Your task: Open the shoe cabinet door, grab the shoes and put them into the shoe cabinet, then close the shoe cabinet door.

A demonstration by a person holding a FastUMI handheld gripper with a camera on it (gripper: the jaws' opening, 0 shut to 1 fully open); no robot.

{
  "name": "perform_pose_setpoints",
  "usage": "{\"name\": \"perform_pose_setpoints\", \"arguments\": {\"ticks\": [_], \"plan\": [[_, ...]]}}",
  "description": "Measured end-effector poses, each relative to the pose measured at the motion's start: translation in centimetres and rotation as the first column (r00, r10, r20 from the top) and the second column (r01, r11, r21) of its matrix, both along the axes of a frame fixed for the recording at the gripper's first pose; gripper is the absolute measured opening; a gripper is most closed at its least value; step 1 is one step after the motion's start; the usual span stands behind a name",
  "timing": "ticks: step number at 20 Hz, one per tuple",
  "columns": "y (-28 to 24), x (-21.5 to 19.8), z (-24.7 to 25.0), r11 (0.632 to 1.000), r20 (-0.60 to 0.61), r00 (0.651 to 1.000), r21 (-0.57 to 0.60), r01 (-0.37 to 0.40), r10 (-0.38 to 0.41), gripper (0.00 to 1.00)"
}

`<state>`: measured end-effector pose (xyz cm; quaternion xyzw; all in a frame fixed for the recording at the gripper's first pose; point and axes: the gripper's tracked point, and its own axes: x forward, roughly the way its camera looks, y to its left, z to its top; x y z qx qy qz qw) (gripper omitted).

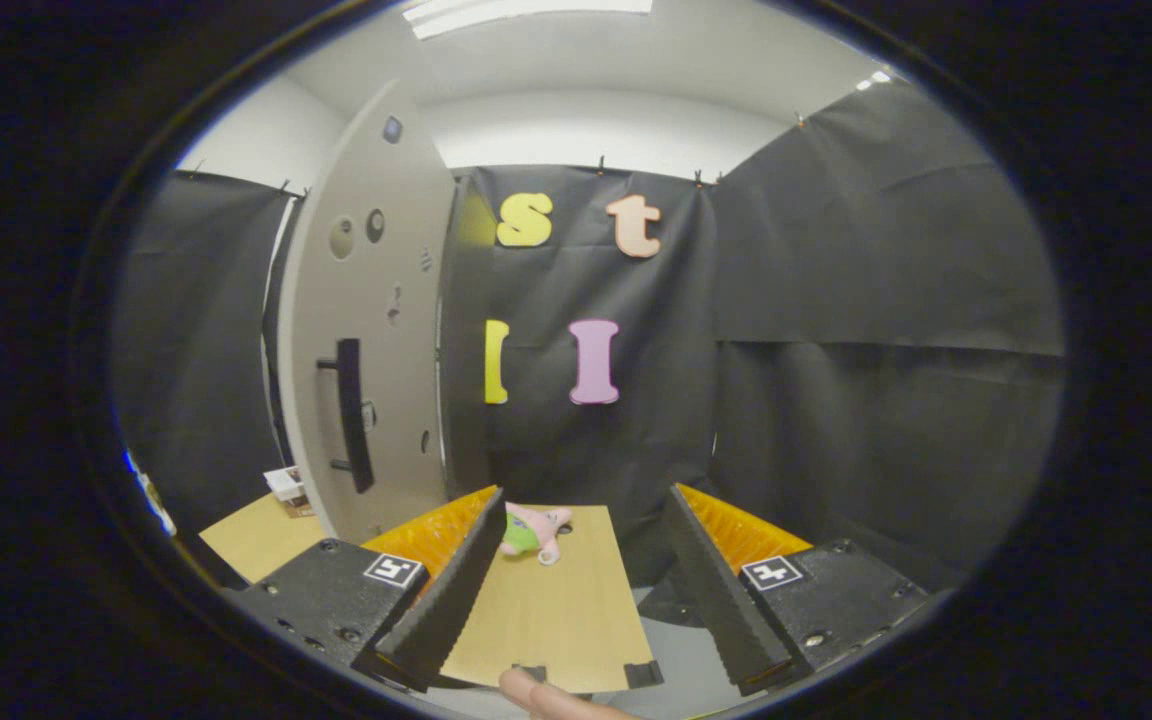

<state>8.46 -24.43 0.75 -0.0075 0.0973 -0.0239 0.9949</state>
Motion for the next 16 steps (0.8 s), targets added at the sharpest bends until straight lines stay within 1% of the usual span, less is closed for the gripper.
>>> {"name": "perform_pose_setpoints", "arguments": {"ticks": [4,7,10,13,16], "plan": [[-4.5,3.8,-2.4,0.998,-0.083,0.996,0.052,0.024,-0.019,1.00],[-4.7,5.7,-2.1,0.993,-0.072,0.997,0.117,0.003,0.006,0.98],[-2.0,7.2,-0.9,0.987,-0.029,0.998,0.151,-0.054,0.059,0.99],[1.9,8.7,0.5,0.978,0.003,0.994,0.178,-0.111,0.112,1.00],[5.8,9.3,0.8,0.973,-0.014,0.987,0.167,-0.158,0.163,1.00]]}}
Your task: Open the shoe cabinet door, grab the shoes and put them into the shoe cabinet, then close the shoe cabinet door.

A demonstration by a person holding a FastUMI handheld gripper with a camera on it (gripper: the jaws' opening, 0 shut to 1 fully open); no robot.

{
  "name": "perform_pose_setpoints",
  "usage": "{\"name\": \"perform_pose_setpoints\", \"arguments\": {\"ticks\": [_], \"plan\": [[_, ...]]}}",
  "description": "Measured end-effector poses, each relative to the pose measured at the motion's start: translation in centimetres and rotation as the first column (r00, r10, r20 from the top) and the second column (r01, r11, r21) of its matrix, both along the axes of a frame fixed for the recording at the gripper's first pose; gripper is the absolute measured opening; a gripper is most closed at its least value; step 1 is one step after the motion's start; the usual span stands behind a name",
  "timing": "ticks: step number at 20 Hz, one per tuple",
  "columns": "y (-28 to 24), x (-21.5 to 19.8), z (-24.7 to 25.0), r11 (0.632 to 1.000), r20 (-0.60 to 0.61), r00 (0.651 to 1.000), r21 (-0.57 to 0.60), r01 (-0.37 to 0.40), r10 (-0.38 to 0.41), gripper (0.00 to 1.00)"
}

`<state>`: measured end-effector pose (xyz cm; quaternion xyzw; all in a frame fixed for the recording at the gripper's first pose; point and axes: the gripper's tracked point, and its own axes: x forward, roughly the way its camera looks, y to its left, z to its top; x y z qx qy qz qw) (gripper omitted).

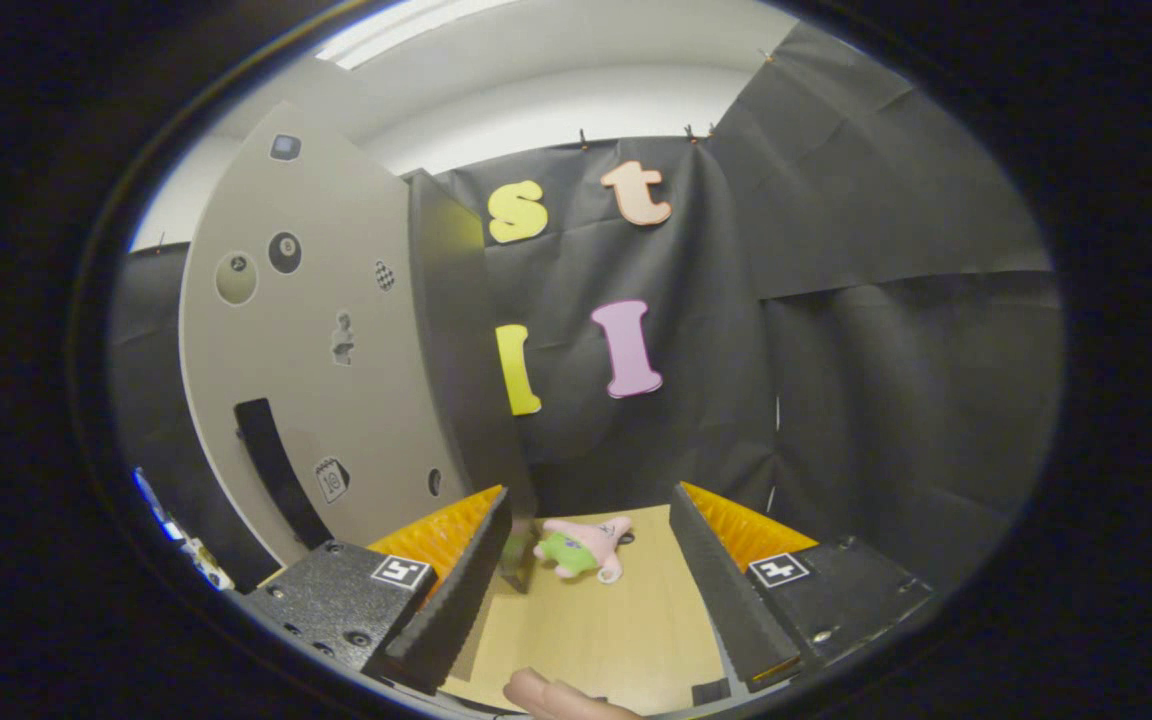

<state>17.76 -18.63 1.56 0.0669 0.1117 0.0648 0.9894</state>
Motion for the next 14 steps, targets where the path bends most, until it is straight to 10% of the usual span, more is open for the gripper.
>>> {"name": "perform_pose_setpoints", "arguments": {"ticks": [14], "plan": [[15.0,-0.1,-0.8,0.984,-0.034,0.995,-0.143,-0.102,0.098,0.89]]}}
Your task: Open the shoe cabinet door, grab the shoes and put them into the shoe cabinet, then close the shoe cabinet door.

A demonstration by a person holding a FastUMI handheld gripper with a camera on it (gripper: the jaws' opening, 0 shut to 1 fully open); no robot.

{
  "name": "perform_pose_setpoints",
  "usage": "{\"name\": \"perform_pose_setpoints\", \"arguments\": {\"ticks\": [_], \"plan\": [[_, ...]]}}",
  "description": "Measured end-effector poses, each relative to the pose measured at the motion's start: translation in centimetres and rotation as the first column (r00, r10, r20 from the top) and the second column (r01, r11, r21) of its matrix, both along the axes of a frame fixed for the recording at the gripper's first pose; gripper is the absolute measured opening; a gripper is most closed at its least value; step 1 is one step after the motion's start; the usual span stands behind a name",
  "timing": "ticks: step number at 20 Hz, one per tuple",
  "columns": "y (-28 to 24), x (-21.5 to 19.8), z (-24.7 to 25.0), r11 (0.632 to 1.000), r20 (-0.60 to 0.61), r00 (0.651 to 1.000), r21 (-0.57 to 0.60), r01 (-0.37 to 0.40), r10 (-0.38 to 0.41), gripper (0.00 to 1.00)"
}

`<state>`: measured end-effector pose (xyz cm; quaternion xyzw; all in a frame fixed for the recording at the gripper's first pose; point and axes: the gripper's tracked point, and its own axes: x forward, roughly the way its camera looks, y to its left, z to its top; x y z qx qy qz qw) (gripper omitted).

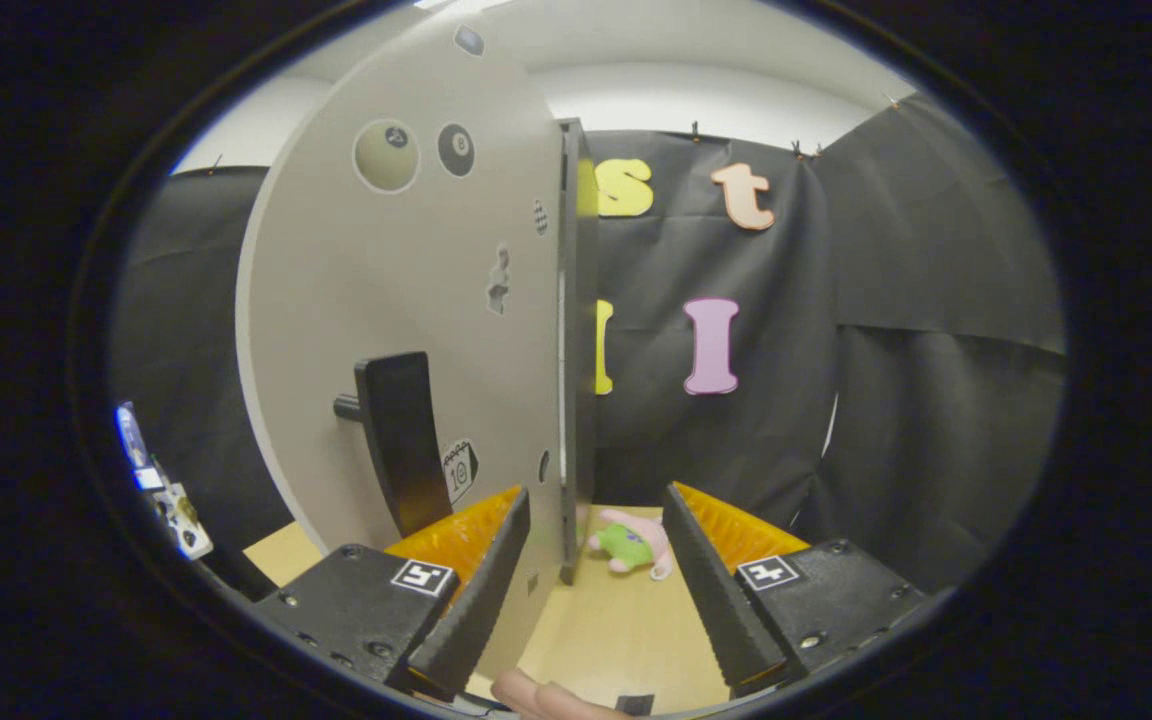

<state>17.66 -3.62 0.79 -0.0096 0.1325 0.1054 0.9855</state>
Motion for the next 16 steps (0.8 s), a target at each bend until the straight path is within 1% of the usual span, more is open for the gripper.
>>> {"name": "perform_pose_setpoints", "arguments": {"ticks": [2,4,12,16], "plan": [[1.9,-0.3,0.0,1.000,-0.005,1.000,0.001,-0.029,0.029,0.89],[3.3,-0.4,0.4,0.999,0.009,0.999,-0.022,-0.039,0.039,0.89],[8.5,0.2,0.6,0.995,0.077,0.997,-0.095,-0.010,0.018,0.89],[11.2,1.0,0.6,0.995,0.126,0.992,-0.101,0.020,-0.007,0.89]]}}
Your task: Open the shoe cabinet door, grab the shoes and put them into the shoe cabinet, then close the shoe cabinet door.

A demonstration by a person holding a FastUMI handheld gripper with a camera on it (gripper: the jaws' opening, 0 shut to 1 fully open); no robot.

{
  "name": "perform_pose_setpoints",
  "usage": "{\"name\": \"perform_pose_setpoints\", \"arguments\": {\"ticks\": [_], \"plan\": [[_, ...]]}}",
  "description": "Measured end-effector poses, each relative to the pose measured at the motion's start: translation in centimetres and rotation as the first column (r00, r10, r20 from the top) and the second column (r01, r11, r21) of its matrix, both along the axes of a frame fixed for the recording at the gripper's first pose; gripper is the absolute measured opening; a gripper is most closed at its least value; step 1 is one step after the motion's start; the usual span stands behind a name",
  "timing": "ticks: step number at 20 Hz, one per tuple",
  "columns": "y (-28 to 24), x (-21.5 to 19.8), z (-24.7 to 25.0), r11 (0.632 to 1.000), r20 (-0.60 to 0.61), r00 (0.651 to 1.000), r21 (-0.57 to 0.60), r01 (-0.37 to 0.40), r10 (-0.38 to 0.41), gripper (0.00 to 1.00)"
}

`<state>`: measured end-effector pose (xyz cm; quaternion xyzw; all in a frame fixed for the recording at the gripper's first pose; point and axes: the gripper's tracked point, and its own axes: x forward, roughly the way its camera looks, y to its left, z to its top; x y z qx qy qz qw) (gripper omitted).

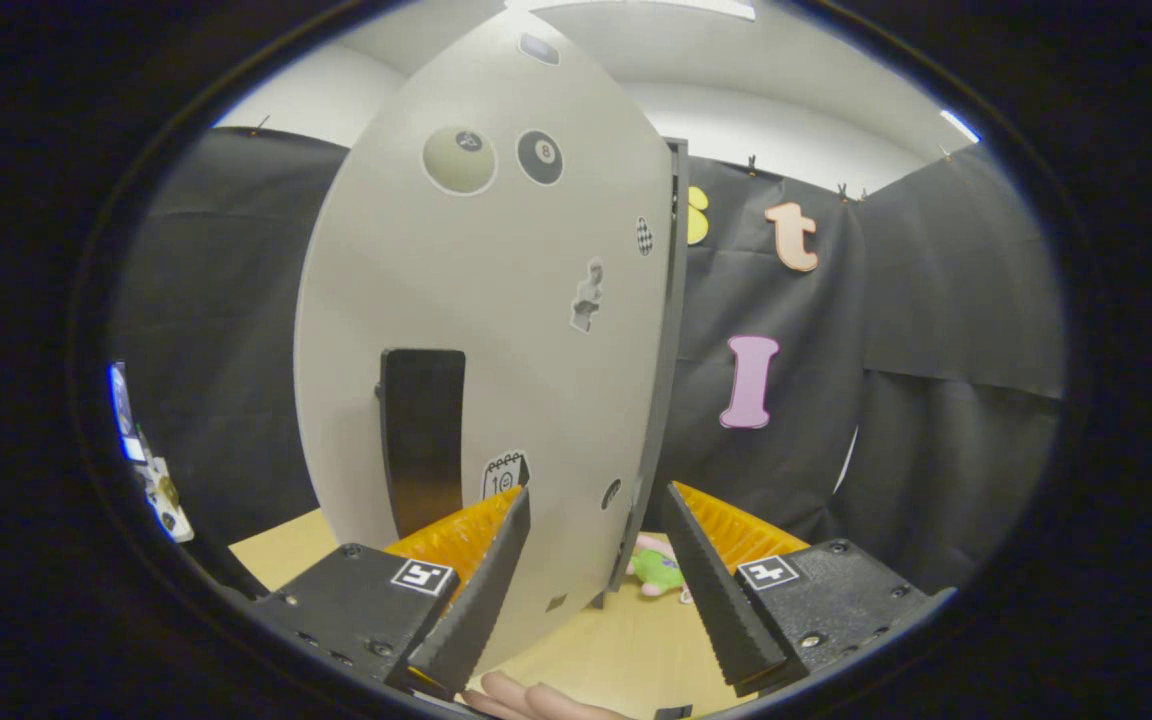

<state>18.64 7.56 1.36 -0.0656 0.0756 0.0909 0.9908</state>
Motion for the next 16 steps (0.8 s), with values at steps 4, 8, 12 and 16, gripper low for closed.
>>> {"name": "perform_pose_setpoints", "arguments": {"ticks": [4,8,12,16], "plan": [[4.1,1.0,-0.1,0.999,0.035,0.999,0.016,0.029,-0.029,0.89],[10.2,2.8,-2.3,0.999,0.033,0.999,-0.023,-0.041,0.042,0.89],[13.6,0.3,-3.9,0.994,0.039,0.994,0.033,-0.105,0.103,0.98],[11.8,-2.2,-2.1,0.999,0.158,0.987,0.009,-0.037,0.035,0.99]]}}
